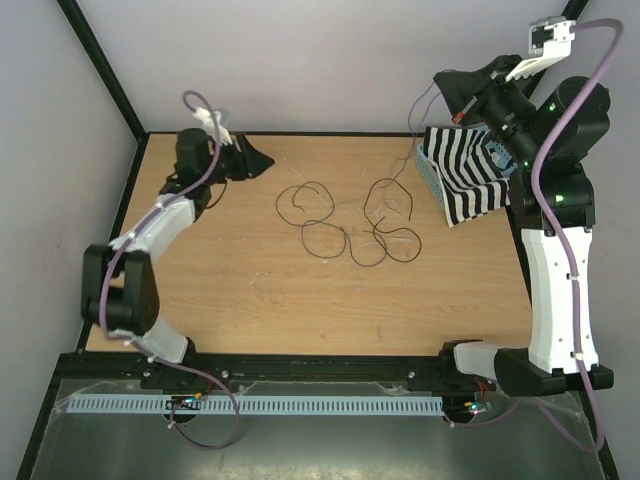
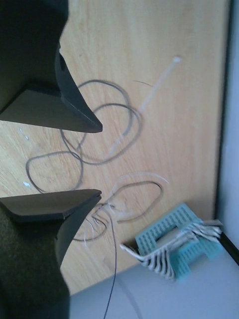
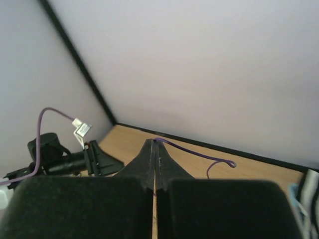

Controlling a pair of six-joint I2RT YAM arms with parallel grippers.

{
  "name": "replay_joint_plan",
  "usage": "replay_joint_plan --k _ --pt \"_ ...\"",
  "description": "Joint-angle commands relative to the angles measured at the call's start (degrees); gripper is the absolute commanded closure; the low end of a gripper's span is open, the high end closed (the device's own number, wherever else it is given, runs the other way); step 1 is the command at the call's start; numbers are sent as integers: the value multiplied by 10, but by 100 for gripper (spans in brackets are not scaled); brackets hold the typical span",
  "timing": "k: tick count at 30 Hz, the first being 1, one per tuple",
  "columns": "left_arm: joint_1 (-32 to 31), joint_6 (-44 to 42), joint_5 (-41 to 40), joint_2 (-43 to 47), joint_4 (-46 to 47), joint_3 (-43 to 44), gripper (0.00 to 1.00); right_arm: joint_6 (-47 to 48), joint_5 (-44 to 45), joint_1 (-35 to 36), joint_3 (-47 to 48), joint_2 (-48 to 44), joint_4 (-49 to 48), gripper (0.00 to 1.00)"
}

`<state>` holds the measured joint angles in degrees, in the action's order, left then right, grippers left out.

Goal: Zip-tie the wires
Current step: Untie the cable at the center of the board, then straighten the cable at the center of the board.

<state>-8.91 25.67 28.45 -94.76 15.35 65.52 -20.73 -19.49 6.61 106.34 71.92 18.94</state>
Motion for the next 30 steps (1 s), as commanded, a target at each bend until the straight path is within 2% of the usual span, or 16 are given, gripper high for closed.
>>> replay_joint_plan --k 1,4,12,18,22,27,30 --pt "5 -8 32 111 21 -19 42 -107 -127 -1 1 4 -96 100" --pt "5 43 51 160 22 -57 31 -133 -148 0 -3 13 -128 100" --pt "-17 210 68 260 22 -215 30 -157 -169 0 -6 21 -158 100" --pt "-91 131 68 318 21 -245 19 -170 -180 0 -22 7 -164 100" --pt "-131 156 25 339 20 -275 15 -173 -179 0 -25 -6 -164 100" --pt "-187 194 -4 325 21 -283 13 -176 -174 0 -36 -18 -164 100" --pt "-214 162 -9 302 21 -262 13 -184 -180 0 -50 -21 -166 100"
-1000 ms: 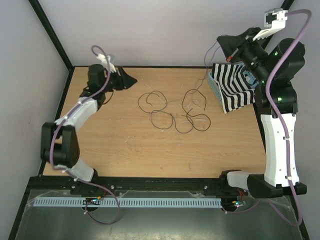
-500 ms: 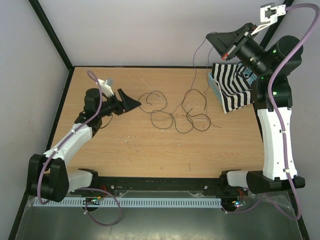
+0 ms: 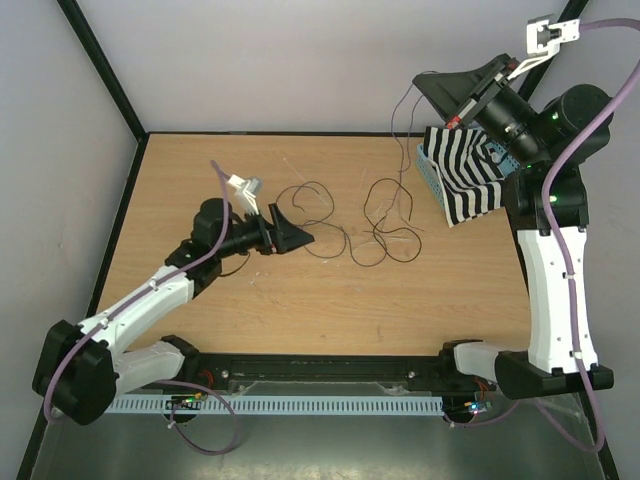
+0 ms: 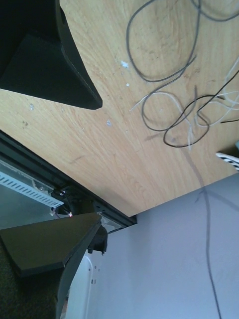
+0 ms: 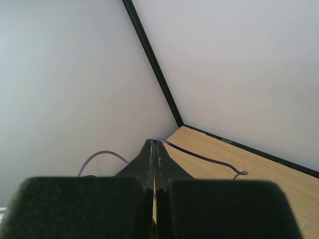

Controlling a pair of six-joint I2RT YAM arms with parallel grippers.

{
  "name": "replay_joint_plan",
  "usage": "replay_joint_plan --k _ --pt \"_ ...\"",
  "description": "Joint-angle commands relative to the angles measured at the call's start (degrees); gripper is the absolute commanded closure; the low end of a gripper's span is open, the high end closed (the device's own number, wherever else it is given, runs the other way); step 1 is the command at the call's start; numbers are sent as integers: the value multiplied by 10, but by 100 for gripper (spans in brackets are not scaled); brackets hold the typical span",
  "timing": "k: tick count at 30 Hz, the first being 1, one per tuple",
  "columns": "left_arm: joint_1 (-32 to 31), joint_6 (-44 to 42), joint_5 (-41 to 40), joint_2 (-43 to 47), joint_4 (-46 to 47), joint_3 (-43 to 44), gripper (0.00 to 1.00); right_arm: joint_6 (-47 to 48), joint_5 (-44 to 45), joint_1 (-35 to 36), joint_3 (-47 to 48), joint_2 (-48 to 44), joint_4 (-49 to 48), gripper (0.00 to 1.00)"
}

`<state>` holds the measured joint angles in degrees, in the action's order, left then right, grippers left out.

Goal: Zip-tie the wires
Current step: Straighten the cable at the center of the board.

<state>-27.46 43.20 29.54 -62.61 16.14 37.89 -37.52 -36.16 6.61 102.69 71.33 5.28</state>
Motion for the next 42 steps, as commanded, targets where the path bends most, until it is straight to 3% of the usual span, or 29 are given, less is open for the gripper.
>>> replay_joint_plan --k 1,7,15,22,31,35,42 --pt "-33 -37 -17 -28 13 26 13 -18 -17 0 -18 -15 -31 100" --pt "-36 -151 -47 -102 10 99 13 -39 -38 0 -51 -17 -63 100" --pt "-36 -167 -75 -201 6 131 12 -49 -43 0 -87 -20 -97 100" --pt "-54 -209 35 -304 14 196 12 -54 -45 0 -110 -23 -116 100" --pt "-89 -221 72 -370 48 230 11 -60 -52 0 -111 -15 -124 100" --pt "-99 -257 40 -399 52 263 4 -65 -56 0 -107 -15 -124 100" --pt "-100 -312 -34 -466 51 327 3 -68 -58 0 -91 -21 -117 100"
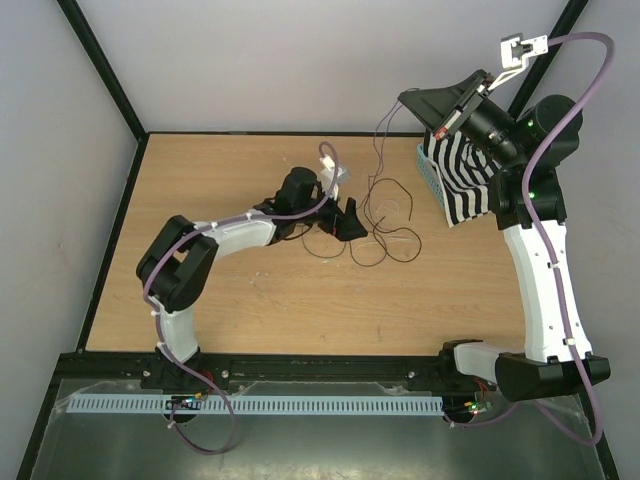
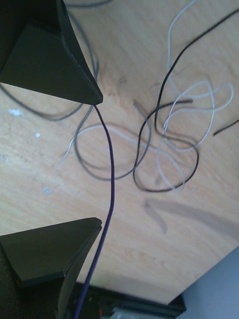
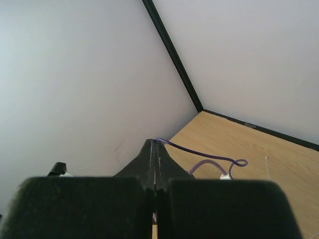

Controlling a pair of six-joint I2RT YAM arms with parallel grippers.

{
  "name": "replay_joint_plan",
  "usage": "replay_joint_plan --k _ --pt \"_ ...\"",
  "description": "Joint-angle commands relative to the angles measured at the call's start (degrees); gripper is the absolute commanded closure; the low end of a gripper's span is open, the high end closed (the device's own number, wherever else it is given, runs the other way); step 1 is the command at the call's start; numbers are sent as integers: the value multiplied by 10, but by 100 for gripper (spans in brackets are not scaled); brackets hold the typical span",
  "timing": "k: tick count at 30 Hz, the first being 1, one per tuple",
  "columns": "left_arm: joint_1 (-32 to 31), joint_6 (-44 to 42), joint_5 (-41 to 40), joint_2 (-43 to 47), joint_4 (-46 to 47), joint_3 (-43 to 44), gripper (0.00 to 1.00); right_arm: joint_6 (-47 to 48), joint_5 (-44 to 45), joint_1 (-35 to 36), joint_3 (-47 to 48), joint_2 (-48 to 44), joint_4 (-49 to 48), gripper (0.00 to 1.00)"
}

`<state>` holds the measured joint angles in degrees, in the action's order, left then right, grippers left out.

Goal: Zip-tie the wires
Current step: Straighten the cable at the center of the board.

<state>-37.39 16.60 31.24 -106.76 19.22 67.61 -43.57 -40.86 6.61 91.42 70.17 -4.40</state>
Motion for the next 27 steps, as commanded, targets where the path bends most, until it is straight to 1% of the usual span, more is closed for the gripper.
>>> replay_joint_plan --k 1,5,11,19,21,23,25,27 --pt "-1 -51 -62 -30 20 33 3 -7 -11 0 24 -10 -17 100" --pt "1 -61 -86 -41 20 35 4 -5 -11 0 30 -13 -13 100" --pt "1 -58 -78 -48 20 36 6 -13 -11 0 29 -19 -17 100" --pt "-9 -41 -37 -51 20 21 16 -21 -2 0 17 -28 -23 100" --pt "-15 -43 -40 -48 21 11 22 -25 -1 0 13 -30 -27 100" --pt "-16 -41 -43 -45 21 3 30 -25 0 0 9 -31 -28 100" --pt "-16 -39 -45 -42 22 -5 41 -19 4 0 7 -34 -19 100" --pt "-16 -39 -40 -37 23 -12 56 -9 12 0 6 -37 -5 100"
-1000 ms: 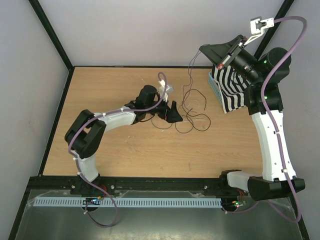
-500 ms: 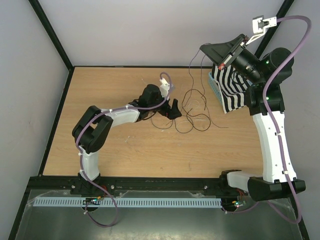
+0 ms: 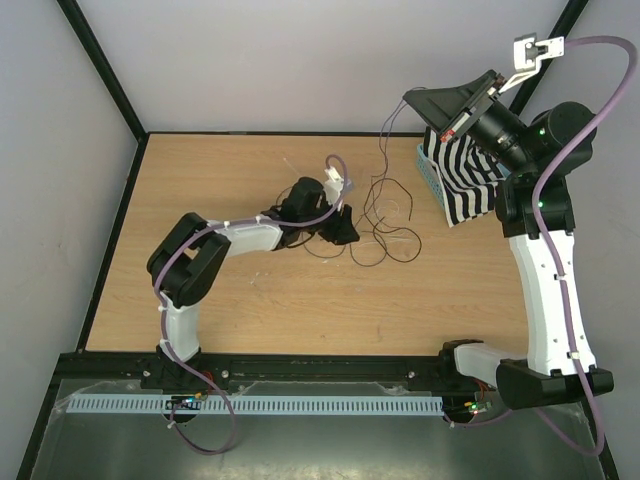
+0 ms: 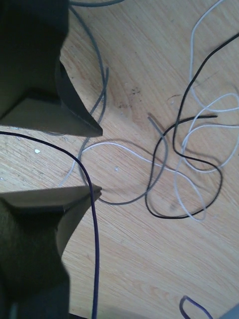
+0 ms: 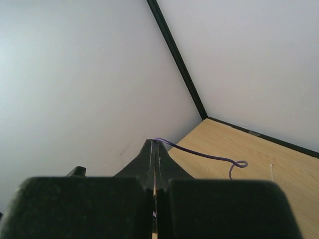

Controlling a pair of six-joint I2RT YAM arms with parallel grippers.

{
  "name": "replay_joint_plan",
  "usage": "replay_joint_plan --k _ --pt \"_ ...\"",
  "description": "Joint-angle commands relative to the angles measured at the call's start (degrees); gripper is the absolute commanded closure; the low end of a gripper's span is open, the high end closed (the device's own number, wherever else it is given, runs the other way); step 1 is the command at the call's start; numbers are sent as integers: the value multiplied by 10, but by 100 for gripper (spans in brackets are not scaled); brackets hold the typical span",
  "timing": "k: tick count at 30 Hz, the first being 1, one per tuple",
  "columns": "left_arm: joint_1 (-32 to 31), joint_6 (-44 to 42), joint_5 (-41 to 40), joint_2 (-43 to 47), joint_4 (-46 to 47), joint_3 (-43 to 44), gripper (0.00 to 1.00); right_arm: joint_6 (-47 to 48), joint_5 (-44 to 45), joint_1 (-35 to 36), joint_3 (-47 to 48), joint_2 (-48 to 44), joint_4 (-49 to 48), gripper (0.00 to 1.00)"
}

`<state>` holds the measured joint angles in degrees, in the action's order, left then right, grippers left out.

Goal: Zip-tie the wires
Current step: Straighten the cable at the center of the board.

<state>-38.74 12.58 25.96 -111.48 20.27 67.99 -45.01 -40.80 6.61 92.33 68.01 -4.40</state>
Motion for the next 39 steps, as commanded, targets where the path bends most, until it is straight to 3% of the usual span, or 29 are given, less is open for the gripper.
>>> replay_joint_plan --k 1,3,10,16,20,23,26,30,35,39 --pt "-3 2 15 13 13 -18 64 10 14 0 -3 -16 2 100" --pt "-3 1 17 17 14 -25 77 17 21 -1 -7 -19 7 100" --pt "8 -1 0 90 13 -77 99 123 118 -2 4 -19 138 100" --pt "28 -8 -2 203 -31 -119 100 268 320 -4 8 -13 275 100" --pt "-7 -78 -2 235 -157 -46 100 345 505 -4 16 -12 337 100" --pt "-23 -82 2 235 -200 -6 100 388 618 -4 16 -14 359 100" --pt "-25 -69 3 240 -220 0 100 410 671 -3 -2 -12 373 100" --pt "-20 -57 -5 251 -279 2 100 391 651 -4 -66 -9 376 100" --pt "15 -21 -1 295 -344 -51 100 316 482 7 -176 20 356 100" --pt "68 19 5 345 -383 -120 100 254 422 52 -321 24 275 100"
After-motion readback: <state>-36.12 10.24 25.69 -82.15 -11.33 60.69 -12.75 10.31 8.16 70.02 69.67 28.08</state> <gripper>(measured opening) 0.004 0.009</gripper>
